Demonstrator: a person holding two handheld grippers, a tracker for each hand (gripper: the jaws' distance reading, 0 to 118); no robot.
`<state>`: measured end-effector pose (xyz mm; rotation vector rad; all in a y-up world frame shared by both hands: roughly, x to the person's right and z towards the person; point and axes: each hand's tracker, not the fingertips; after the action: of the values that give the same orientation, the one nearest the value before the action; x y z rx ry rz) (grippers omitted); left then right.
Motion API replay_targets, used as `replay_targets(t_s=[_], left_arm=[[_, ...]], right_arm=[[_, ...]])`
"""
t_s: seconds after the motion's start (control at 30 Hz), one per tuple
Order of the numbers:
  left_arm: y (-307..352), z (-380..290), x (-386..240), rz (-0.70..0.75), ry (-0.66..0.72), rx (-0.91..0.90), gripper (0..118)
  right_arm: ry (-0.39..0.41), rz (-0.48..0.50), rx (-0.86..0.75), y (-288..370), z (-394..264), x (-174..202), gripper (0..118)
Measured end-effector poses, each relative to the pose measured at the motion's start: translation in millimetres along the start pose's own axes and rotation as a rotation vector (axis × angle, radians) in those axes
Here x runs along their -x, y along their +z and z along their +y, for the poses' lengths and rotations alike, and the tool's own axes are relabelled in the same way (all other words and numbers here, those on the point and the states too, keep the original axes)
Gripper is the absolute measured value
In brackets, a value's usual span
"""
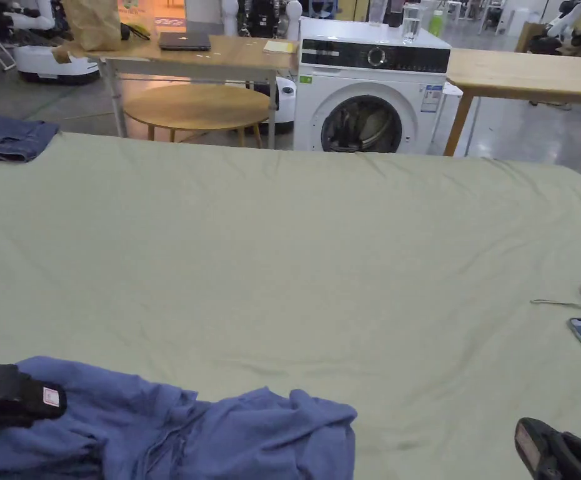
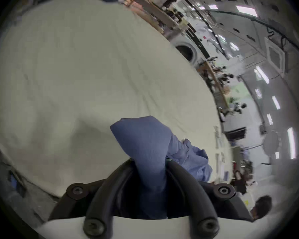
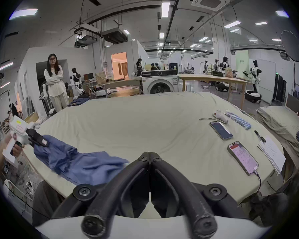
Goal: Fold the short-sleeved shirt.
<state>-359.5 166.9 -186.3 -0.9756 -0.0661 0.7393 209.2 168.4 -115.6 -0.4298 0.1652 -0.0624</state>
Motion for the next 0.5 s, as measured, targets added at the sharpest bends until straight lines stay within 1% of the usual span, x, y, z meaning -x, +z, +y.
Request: replay_targets(t_s=[0.03,0.1,0.13,0.17,0.23,0.27,0.3,0.37,0.47,0.5], left_arm=[[1.2,9.7,12.2,0.047,-0.024,-0.006,9],[-7.7,9.6,-7.6,0.069,-0.063,0.012,9],[-14.1,7.7,-20.4,0.061,-0.105,0.026,9],[3.3,-17.4,-66.1,0.065,-0.124,0.034,9],[-11.3,-25.7,-101.1,0.095,-0.187,0.042,9],[-13.0,-29.4,-114.0,0.115,-0.227,0.045,9],[-13.5,-33.0,-124.3,0.118,-0.238,0.045,9],[-30.7,-44.9,-159.3,0.128,-0.294,0.064,9],[-54.2,-58.2,-187.3,0.155,-0.354,0.117,9],[-64.5,-64.5,-199.9,0.147,-0.371,0.102,9]], right_arm=[[0.002,0.002,-0.001,-1.3,-0.4,0.5,0],[-0.003,0.010,0.001,-3.4,-1.2,0.5,0],[-0.008,0.011,0.003,-4.1,-1.9,0.4,0],[-0.013,0.013,0.003,-4.0,-2.5,0.3,0],[-0.015,0.015,0.005,-3.0,-4.1,-0.3,0],[-0.013,0.014,0.006,-2.2,-5.0,-1.1,0],[-0.013,0.013,0.007,-1.3,-5.7,-2.1,0],[-0.016,0.007,0.010,0.2,-7.0,-5.4,0],[-0.029,-0.004,0.011,1.6,-8.7,-10.6,0],[-0.033,-0.007,0.012,2.2,-9.5,-12.5,0]])
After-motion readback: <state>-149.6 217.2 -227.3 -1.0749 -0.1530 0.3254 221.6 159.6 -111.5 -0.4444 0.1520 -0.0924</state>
